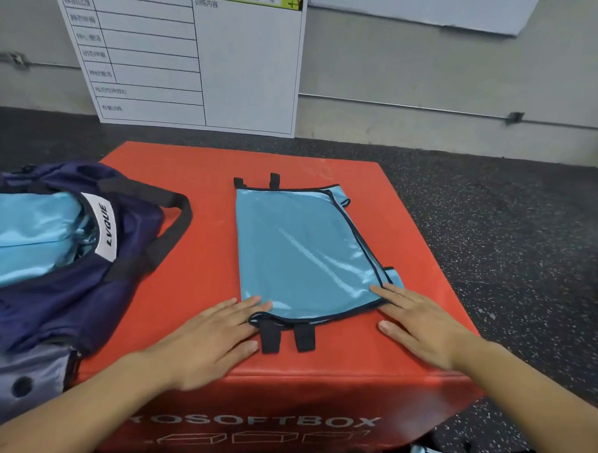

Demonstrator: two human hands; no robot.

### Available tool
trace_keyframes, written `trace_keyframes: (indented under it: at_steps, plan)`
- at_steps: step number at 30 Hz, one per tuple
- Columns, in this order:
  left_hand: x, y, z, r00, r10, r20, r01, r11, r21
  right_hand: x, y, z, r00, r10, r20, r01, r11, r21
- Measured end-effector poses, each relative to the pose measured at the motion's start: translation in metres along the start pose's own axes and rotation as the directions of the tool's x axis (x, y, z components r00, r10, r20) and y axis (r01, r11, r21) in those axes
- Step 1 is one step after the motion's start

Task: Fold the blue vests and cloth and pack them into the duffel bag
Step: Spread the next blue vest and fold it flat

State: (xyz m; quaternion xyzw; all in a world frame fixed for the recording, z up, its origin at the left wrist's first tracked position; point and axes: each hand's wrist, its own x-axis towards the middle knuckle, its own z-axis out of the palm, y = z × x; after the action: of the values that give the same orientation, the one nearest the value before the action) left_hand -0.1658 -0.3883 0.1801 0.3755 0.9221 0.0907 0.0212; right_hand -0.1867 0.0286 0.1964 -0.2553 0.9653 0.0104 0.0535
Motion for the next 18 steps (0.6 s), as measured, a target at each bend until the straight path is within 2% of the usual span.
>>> trace_keyframes:
  at_steps: [9, 15, 18]
  plan:
    - [-0.016, -0.009, -0.01, 0.997, -0.073, 0.001, 0.072, 0.988, -0.135, 0.009, 0.004, -0.001, 0.996, 0.085, -0.018, -0.084, 0.996, 0.024]
    - [-0.052, -0.024, -0.027, 0.994, -0.108, 0.001, 0.105, 0.961, -0.255, 0.013, -0.03, -0.004, 0.999, 0.022, -0.024, -0.021, 0.999, 0.025]
    - [-0.077, -0.034, -0.032, 0.979, -0.201, 0.043, 0.204, 0.924, -0.324, 0.013, -0.055, -0.006, 0.997, -0.052, -0.061, 0.055, 0.997, 0.054]
